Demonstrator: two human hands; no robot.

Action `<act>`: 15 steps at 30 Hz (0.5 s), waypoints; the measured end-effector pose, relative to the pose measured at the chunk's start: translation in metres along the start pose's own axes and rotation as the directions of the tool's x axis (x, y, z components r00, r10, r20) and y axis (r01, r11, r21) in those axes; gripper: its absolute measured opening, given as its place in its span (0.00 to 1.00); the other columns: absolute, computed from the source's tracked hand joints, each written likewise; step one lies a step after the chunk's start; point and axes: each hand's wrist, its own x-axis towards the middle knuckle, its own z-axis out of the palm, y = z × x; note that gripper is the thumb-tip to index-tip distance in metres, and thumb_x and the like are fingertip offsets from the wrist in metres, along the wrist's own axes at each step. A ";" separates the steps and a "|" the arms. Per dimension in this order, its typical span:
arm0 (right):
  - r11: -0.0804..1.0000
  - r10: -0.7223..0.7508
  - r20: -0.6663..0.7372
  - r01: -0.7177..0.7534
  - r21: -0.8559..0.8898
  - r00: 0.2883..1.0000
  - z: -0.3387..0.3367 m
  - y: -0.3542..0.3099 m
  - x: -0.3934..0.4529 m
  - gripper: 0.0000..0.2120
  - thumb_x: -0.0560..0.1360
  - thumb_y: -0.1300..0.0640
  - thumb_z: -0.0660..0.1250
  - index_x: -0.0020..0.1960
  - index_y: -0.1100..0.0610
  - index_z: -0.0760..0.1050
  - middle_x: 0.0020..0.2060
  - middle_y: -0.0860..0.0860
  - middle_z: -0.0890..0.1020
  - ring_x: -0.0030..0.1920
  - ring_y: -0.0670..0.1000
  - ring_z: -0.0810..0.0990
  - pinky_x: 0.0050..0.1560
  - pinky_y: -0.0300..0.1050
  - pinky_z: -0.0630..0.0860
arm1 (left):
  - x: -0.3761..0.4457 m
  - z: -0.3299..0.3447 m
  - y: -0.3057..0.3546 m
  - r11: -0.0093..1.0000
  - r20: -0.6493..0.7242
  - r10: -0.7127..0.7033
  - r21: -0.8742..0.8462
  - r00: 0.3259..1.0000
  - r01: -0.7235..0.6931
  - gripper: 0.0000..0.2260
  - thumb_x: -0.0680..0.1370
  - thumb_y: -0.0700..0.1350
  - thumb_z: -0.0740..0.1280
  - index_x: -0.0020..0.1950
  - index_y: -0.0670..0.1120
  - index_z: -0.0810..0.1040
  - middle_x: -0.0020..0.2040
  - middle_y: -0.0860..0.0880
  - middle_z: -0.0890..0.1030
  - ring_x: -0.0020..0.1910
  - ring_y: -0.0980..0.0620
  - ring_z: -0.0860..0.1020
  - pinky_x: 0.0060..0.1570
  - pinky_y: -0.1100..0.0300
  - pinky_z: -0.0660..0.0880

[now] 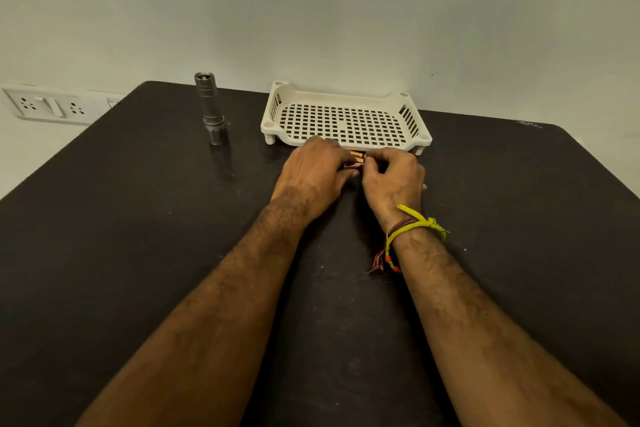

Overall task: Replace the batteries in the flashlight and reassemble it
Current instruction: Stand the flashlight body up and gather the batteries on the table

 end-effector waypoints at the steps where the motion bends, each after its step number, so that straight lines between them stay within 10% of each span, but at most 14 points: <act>1: 1.000 -0.028 0.013 0.028 -0.013 1.000 0.000 0.000 0.001 0.10 0.74 0.59 0.68 0.52 0.57 0.86 0.50 0.54 0.87 0.55 0.56 0.83 0.60 0.51 0.78 | 0.000 0.001 0.000 1.000 0.000 -0.001 0.004 1.000 0.001 0.14 0.78 0.52 0.69 0.63 0.52 0.81 0.55 0.49 0.82 0.58 0.47 0.75 0.58 0.53 0.71; 15: 0.928 -0.131 0.207 0.193 -0.318 0.970 0.008 0.005 0.003 0.15 0.80 0.55 0.65 0.66 0.55 0.78 0.62 0.56 0.76 0.66 0.59 0.71 0.67 0.53 0.70 | -0.010 -0.017 -0.026 0.893 0.046 -0.430 -0.129 0.902 0.432 0.05 0.70 0.49 0.76 0.37 0.51 0.81 0.42 0.53 0.83 0.44 0.55 0.80 0.48 0.57 0.79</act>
